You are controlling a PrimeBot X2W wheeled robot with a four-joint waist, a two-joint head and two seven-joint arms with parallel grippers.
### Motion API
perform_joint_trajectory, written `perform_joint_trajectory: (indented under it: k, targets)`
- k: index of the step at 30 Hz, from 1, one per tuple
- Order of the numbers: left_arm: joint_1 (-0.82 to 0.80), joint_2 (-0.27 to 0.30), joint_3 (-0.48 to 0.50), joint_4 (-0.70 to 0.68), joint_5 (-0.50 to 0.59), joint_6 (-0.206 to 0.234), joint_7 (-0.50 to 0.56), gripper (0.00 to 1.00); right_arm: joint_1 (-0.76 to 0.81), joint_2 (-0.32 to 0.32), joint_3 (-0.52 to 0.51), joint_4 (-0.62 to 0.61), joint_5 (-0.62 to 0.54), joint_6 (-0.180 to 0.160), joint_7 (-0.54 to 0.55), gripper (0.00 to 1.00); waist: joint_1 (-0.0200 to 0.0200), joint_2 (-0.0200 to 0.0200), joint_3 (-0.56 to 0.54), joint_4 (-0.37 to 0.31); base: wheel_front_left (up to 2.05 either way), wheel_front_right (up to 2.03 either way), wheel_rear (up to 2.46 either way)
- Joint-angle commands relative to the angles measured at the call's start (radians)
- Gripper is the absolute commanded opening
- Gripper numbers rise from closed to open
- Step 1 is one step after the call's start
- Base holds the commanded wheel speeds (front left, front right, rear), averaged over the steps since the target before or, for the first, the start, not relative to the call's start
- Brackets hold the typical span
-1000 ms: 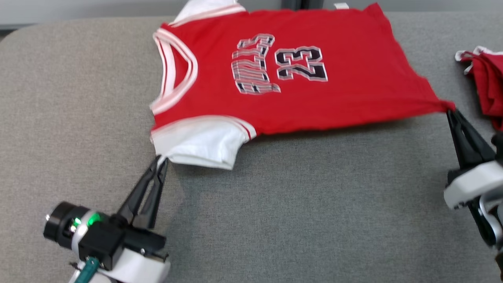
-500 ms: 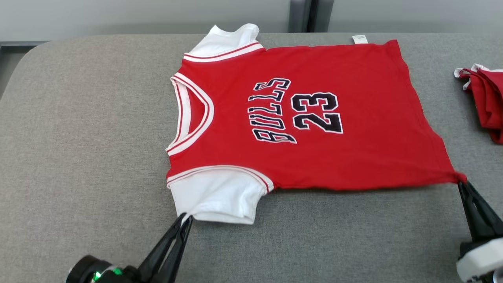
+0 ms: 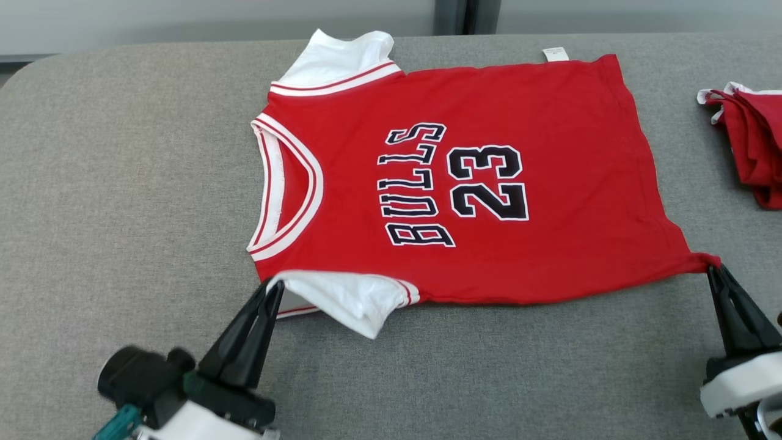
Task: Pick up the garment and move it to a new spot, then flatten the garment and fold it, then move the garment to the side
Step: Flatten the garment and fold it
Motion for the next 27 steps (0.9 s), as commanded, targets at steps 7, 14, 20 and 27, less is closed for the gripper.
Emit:
perform_joint_trajectory:
  k: [7, 14, 20, 27]
  targets:
    - [-0.220, -0.020, -0.019, 0.167, 0.054, -0.012, -0.062, 0.00, -0.129, -0.006, 0.016, 0.076, -0.002, 0.000, -0.005, 0.00, 0.0000, -0.0001, 0.023, 0.006, 0.00, 0.00, 0.00]
    - [-0.418, -0.021, -0.050, 0.358, 0.077, -0.024, -0.096, 0.00, -0.260, 0.007, 0.048, 0.165, -0.016, 0.000, -0.005, 0.00, 0.0000, -0.0001, 0.068, -0.003, 0.00, 0.00, 0.00]
    - [-0.560, -0.012, -0.090, 0.543, 0.117, -0.031, -0.114, 0.00, -0.370, 0.032, 0.085, 0.266, -0.035, 0.000, -0.005, 0.00, 0.0000, -0.0001, 0.108, -0.017, 0.00, 0.00, 0.00]
    - [-0.665, -0.001, -0.113, 0.714, 0.151, -0.033, -0.128, 0.00, -0.455, 0.038, 0.135, 0.366, -0.044, 0.000, -0.005, 0.00, 0.0000, -0.0001, 0.136, -0.022, 0.00, 0.00, 0.00]
